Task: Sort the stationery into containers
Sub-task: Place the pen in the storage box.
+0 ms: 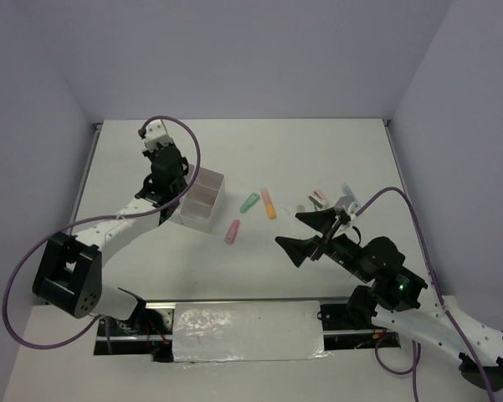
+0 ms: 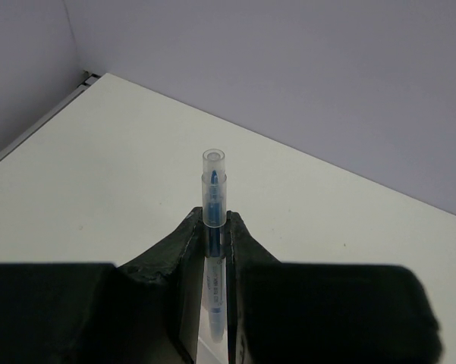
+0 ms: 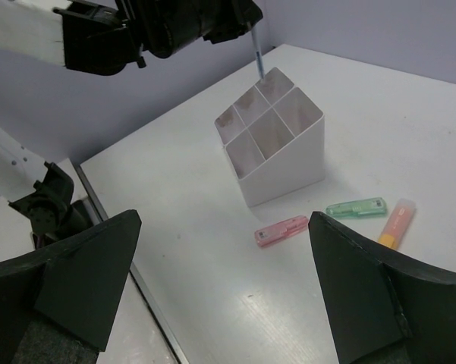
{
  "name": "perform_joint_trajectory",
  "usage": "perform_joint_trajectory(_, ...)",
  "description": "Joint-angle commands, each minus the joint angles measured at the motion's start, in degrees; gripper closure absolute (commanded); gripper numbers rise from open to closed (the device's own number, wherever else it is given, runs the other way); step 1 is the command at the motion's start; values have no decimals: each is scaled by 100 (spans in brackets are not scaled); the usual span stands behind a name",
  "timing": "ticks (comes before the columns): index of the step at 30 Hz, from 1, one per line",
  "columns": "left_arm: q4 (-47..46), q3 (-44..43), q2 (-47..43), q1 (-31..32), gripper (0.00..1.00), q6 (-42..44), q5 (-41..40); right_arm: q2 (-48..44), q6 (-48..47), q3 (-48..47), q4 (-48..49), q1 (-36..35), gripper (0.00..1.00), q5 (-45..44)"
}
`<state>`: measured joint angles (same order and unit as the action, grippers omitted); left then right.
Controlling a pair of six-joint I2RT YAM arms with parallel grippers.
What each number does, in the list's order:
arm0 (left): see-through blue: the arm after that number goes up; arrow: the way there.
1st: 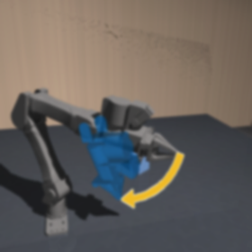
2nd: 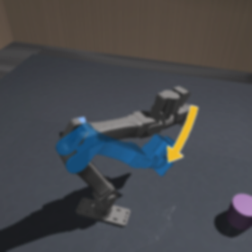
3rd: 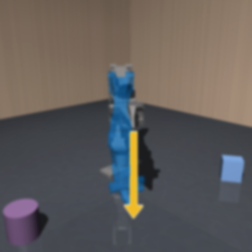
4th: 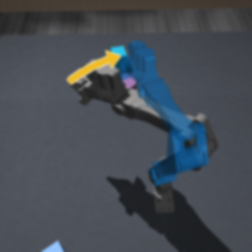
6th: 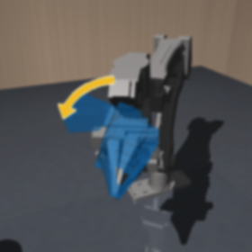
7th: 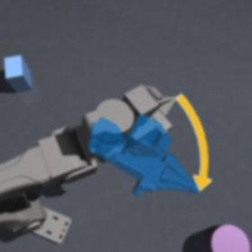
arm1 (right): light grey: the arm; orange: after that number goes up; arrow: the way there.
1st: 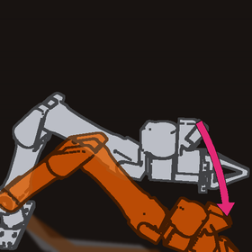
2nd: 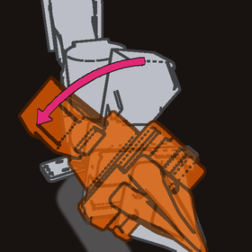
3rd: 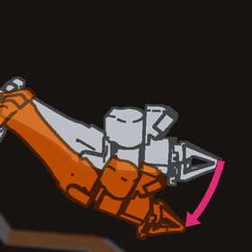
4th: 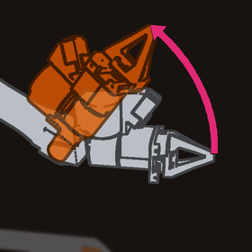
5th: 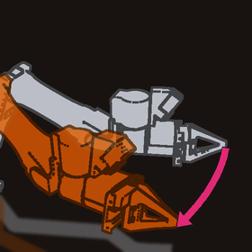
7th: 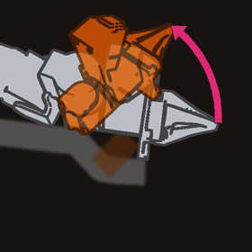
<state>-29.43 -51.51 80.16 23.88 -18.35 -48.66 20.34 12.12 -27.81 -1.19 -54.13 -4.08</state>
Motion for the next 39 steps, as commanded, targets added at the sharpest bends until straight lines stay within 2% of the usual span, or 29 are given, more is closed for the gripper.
perform_joint_trajectory(1,-756,-18,192,-103,100,-222,146,-118,-8,-22,58,-10,0,231)
perform_joint_trajectory(7,-652,-62,527,-138,100,-459,173,-162,-17,-75,-39,-10,0,276)
perform_joint_trajectory(9,-835,87,562,-138,87,-520,191,-153,-17,-49,13,-1,0,267)
perform_joint_trajectory(12,-889,193,658,-138,76,-573,86,-66,18,-75,14,-1,0,197)
perform_joint_trajectory(13,-837,185,685,-138,69,-617,42,-48,45,-93,-12,-10,0,153)
perform_joint_trajectory(15,-634,167,703,-155,64,-731,103,14,211,-136,-161,-10,0,-206)
perform_joint_trajectory(18,-564,220,720,-164,26,-863,94,268,535,-443,-600,-10,0,-883)
perform_joint_trajectory(21,-345,185,694,-164,20,-951,217,532,738,-733,-1092,-10,0,-1226)
perform_joint_trajectory(26,235,132,247,-164,10,-1320,445,1690,1037,-1515,-2339,235,0,-2035)
perform_joint_trajectory(27,427,28,28,-164,7,-1373,515,2171,1108,-1778,-2551,428,0,-1984)
perform_joint_trajectory(29,1392,-427,-175,-156,1,-1627,674,2578,1170,-1929,-2902,1183,0,-1651)
perform_joint_trajectory(30,1831,-613,-342,-155,1,-1732,718,2876,1109,-1964,-2922,1446,0,-1170)
perform_joint_trajectory(31,2671,-806,-413,-155,1,-1907,857,3010,1030,-1973,-2913,1710,0,-983)
perform_joint_trajectory(32,3097,-1148,-553,-155,1,-2014,937,3150,925,-2000,-2931,2113,0,-894)
perform_joint_trajectory(35,4723,-1737,-764,-155,1,-2365,1392,3757,687,-2202,-3018,2694,0,-761)
perform_joint_trajectory(37,5636,-1924,-1028,-147,1,-2506,1701,4292,406,-2403,-3114,2994,3,-535)
perform_joint_trajectory(39,5965,-1890,-1413,-147,1,-2481,2324,4827,344,-2588,-3177,3450,15,-445)
